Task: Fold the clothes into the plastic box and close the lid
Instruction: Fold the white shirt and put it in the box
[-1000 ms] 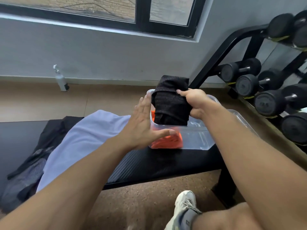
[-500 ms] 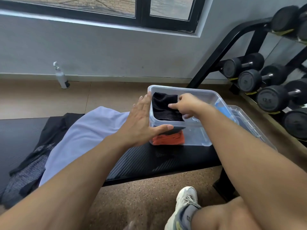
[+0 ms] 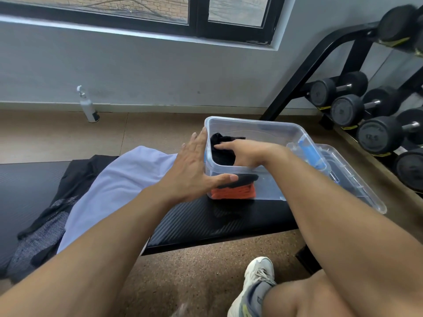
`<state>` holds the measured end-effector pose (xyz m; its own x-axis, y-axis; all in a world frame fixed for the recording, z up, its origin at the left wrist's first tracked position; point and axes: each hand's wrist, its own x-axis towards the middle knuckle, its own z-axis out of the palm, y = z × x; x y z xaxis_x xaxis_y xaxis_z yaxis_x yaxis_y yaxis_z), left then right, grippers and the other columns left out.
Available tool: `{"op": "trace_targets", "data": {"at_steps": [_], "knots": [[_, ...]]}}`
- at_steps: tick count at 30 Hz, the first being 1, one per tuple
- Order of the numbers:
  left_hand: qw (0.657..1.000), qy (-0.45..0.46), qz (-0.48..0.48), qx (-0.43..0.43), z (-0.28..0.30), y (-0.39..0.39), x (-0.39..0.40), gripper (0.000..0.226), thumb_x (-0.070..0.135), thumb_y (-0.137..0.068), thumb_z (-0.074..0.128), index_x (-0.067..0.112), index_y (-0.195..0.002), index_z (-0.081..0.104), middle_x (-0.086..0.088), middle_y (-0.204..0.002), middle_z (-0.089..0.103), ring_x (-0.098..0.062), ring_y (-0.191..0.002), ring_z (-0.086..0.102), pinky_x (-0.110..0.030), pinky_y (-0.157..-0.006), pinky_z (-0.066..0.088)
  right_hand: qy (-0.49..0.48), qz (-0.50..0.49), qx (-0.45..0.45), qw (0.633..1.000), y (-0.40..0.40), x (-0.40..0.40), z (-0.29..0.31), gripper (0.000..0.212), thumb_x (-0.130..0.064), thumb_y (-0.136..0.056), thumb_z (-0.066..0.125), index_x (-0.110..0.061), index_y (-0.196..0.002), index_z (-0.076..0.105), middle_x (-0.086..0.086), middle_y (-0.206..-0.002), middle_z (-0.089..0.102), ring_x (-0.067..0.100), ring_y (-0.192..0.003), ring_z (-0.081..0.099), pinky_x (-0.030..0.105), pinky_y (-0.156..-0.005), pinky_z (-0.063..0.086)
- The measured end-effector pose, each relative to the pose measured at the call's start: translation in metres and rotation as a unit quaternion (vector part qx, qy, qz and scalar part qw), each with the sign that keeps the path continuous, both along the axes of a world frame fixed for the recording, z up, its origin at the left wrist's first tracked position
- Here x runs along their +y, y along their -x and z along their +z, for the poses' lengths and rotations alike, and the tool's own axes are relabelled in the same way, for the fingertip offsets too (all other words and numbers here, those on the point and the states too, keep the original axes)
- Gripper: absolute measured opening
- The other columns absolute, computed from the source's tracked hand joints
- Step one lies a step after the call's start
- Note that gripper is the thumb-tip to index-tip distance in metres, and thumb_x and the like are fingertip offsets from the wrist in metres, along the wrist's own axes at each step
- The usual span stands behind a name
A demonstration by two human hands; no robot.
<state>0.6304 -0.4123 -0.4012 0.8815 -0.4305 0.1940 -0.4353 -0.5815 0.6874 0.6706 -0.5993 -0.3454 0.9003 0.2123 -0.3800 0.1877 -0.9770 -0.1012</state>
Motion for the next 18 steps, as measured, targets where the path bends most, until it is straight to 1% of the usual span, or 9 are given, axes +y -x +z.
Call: {"op": "trace_targets", "data": {"at_steps": [2,4,5,7,10,12,14,16,18], "knots": [[1.0,-0.007,0.001,0.01,0.001,0.001,0.007,0.126,0.077,-0.073,0.067,0.032,-0.16,-0.013,0.016,-0.169,-0.007,-0.003,-0.154,-0.012,-0.037,-0.127,-0.003,-0.005,-0.003,-0.007,1.0,-0.001,0.001,0.004,0.092,-0.042,-0.081,0.08,-0.032,-0.157,0.03,-0.002,-0.156,0.043,0.024,-0.139,0.043,0.032,-0.108,0.036],[1.0,-0.014,0.016,0.023,0.004,0.004,0.017,0.126,0.076,-0.072,0.066,0.031,-0.16,-0.012,0.015,-0.169,-0.006,-0.003,-0.154,-0.012,-0.035,-0.127,-0.003,-0.025,-0.018,-0.04,0.999,0.001,0.005,0.012,0.088,-0.037,-0.078,0.083,-0.03,-0.154,0.038,-0.003,-0.15,0.05,0.023,-0.133,0.049,0.028,-0.101,0.04],[0.999,-0.016,0.028,0.027,0.005,0.005,0.024,0.126,0.075,-0.071,0.067,0.029,-0.16,-0.01,0.014,-0.17,-0.005,-0.003,-0.154,-0.01,-0.034,-0.127,-0.001,-0.041,-0.028,-0.067,0.997,0.002,0.008,0.017,0.084,-0.034,-0.077,0.084,-0.029,-0.151,0.044,-0.004,-0.147,0.053,0.022,-0.131,0.052,0.027,-0.098,0.04],[0.998,-0.021,0.055,0.034,0.007,0.006,0.042,0.127,0.075,-0.07,0.066,0.026,-0.161,-0.007,0.011,-0.17,-0.002,-0.006,-0.155,-0.007,-0.033,-0.126,0.002,-0.071,-0.056,-0.149,0.985,0.003,0.016,0.028,0.07,-0.029,-0.078,0.083,-0.031,-0.142,0.055,-0.006,-0.141,0.059,0.02,-0.128,0.055,0.028,-0.101,0.043],[0.992,-0.047,0.111,0.05,0.002,0.005,0.074,0.118,0.063,-0.079,0.072,0.02,-0.162,0.0,0.003,-0.17,0.007,-0.014,-0.157,0.001,-0.032,-0.124,0.007,-0.133,-0.104,-0.296,0.94,0.003,0.042,0.036,0.042,-0.024,-0.086,0.069,-0.035,-0.126,0.065,-0.011,-0.126,0.068,0.019,-0.118,0.061,0.036,-0.099,0.049],[0.982,-0.087,0.151,0.066,-0.006,0.007,0.1,0.109,0.055,-0.084,0.074,0.015,-0.162,0.009,-0.002,-0.169,0.016,-0.02,-0.156,0.009,-0.036,-0.125,0.011,-0.232,-0.076,-0.358,0.901,0.01,0.069,0.035,0.029,-0.02,-0.087,0.063,-0.031,-0.112,0.071,-0.012,-0.107,0.073,0.016,-0.1,0.068,0.036,-0.091,0.053],[0.966,-0.154,0.199,0.062,-0.016,0.012,0.125,0.094,0.053,-0.086,0.071,0.013,-0.158,0.026,-0.005,-0.164,0.029,-0.026,-0.154,0.018,-0.044,-0.124,0.019,-0.318,-0.015,-0.355,0.879,0.024,0.097,0.023,0.021,-0.018,-0.087,0.062,-0.029,-0.101,0.073,-0.012,-0.092,0.074,0.011,-0.083,0.068,0.034,-0.084,0.055],[0.946,-0.185,0.259,0.055,-0.021,0.02,0.148,0.076,0.05,-0.086,0.069,0.015,-0.149,0.044,-0.007,-0.154,0.047,-0.031,-0.148,0.031,-0.046,-0.117,0.031,-0.304,0.047,-0.285,0.908,0.036,0.12,-0.002,0.019,-0.018,-0.09,0.063,-0.029,-0.102,0.073,-0.013,-0.096,0.073,0.009,-0.087,0.066,0.034,-0.085,0.054],[0.933,-0.18,0.303,0.07,-0.023,0.031,0.167,0.064,0.045,-0.086,0.069,0.018,-0.142,0.053,-0.007,-0.141,0.056,-0.03,-0.137,0.042,-0.044,-0.106,0.042,-0.249,0.082,-0.198,0.944,0.042,0.135,-0.029,0.023,-0.022,-0.091,0.065,-0.032,-0.111,0.069,-0.016,-0.112,0.07,0.01,-0.102,0.062,0.034,-0.093,0.051]]}}
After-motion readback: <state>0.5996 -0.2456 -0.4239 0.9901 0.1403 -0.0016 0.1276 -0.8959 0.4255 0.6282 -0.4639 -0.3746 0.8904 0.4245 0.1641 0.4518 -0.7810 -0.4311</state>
